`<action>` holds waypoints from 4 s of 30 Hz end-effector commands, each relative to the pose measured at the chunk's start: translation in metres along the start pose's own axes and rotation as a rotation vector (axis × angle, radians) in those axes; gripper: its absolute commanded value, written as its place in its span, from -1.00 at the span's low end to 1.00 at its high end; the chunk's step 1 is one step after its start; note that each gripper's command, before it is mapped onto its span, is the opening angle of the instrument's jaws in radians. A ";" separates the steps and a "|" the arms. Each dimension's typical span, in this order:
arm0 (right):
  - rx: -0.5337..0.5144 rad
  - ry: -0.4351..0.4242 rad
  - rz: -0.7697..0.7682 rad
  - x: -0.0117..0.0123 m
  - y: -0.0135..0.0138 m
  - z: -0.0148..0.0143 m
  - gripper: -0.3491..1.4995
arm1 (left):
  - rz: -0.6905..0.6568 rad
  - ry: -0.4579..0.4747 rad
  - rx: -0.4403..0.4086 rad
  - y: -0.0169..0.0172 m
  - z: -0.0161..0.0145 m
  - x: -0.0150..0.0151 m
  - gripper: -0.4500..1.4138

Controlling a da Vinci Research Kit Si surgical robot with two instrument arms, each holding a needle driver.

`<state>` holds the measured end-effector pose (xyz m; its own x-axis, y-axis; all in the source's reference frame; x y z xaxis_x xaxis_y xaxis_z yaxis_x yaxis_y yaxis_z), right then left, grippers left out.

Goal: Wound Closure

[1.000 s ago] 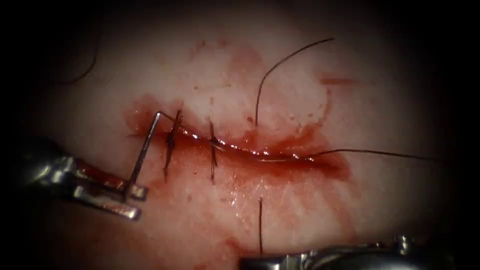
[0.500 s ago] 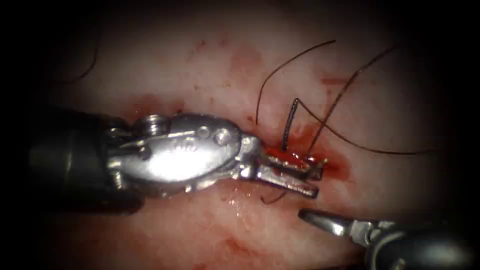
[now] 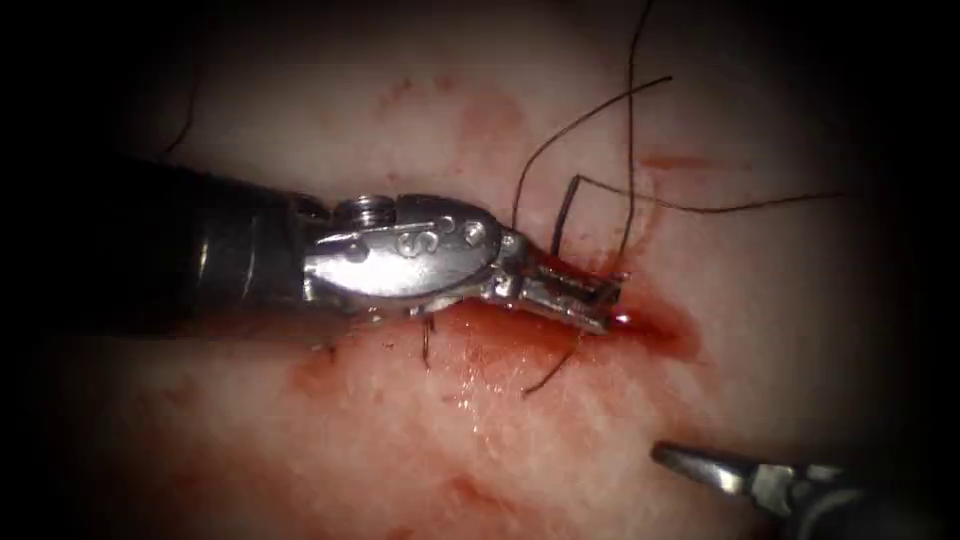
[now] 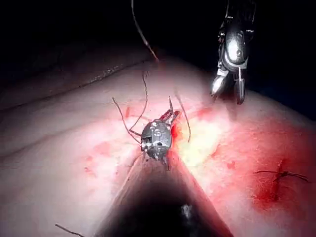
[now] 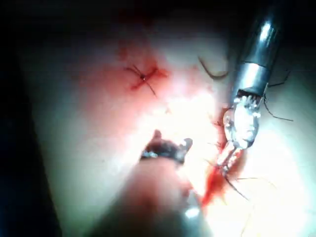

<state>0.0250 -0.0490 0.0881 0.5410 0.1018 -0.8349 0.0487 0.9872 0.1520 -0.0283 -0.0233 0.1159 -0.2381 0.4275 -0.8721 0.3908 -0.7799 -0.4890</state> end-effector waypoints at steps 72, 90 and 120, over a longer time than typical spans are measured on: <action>-0.356 -0.003 0.174 -0.0008 0.0059 0.0052 0.56 | -0.080 -0.091 0.237 0.0005 -0.0096 0.0042 0.44; -0.411 -0.148 0.287 -0.0065 0.0073 0.0113 -1.00 | -0.061 -0.073 0.219 0.0083 -0.0079 0.0023 0.32; -0.294 -0.134 0.207 -0.0079 0.0079 -0.0015 -1.00 | -0.046 -0.078 0.194 0.0105 -0.0076 0.0004 0.21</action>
<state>0.0192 -0.0418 0.0945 0.6207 0.3042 -0.7226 -0.3046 0.9428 0.1353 -0.0171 -0.0276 0.1097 -0.3209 0.4339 -0.8419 0.2003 -0.8377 -0.5081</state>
